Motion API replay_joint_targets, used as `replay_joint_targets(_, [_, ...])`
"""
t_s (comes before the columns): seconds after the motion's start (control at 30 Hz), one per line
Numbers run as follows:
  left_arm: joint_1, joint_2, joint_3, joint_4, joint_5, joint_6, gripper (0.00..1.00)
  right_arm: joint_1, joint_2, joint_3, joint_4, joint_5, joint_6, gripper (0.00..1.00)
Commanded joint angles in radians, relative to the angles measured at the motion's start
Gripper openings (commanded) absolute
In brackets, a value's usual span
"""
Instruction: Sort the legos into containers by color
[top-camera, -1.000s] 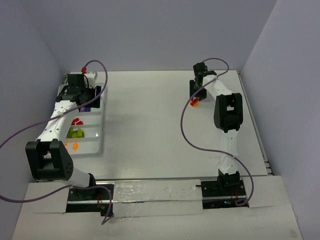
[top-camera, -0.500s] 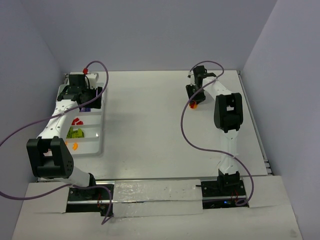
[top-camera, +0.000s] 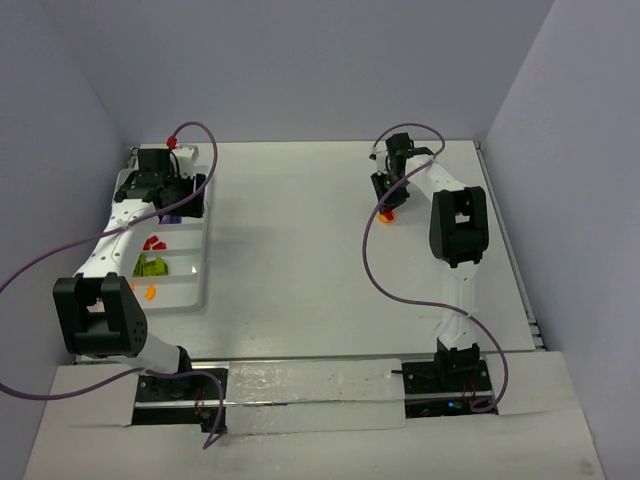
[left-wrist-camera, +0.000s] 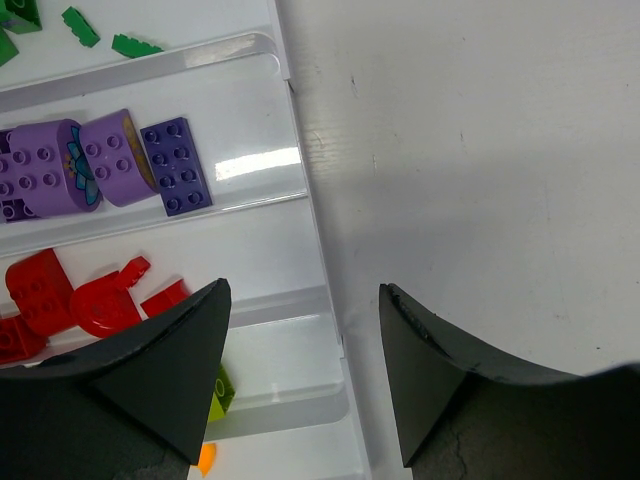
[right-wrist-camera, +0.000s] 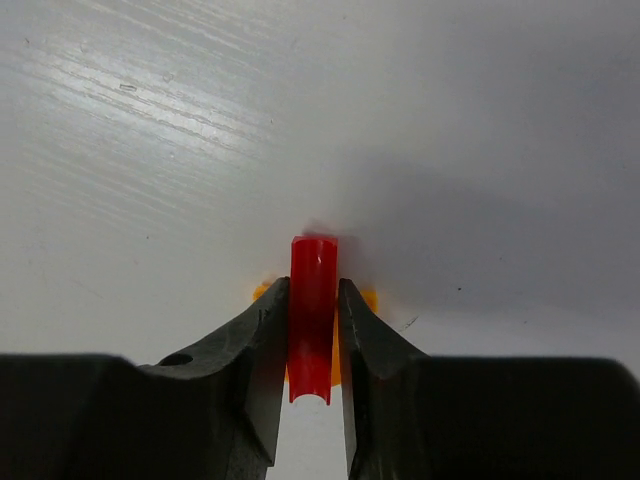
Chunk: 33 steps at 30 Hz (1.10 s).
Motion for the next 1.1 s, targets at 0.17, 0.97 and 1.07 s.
replay_joint_targets(0.17, [-0.003,-0.007,0.041,0.001,0.031,0.005,0.70,0.012,-0.063,0.024,-0.062,-0.003,-0.002,0.28])
replay_joint_targets(0.97, [-0.003,-0.014,0.046,0.000,0.039,0.004,0.70,0.017,-0.131,-0.061,-0.075,0.072,0.020,0.46])
replay_joint_targets(1.07, [-0.003,-0.015,0.045,0.000,0.037,0.005,0.70,0.017,-0.146,-0.063,-0.078,0.066,0.020,0.45])
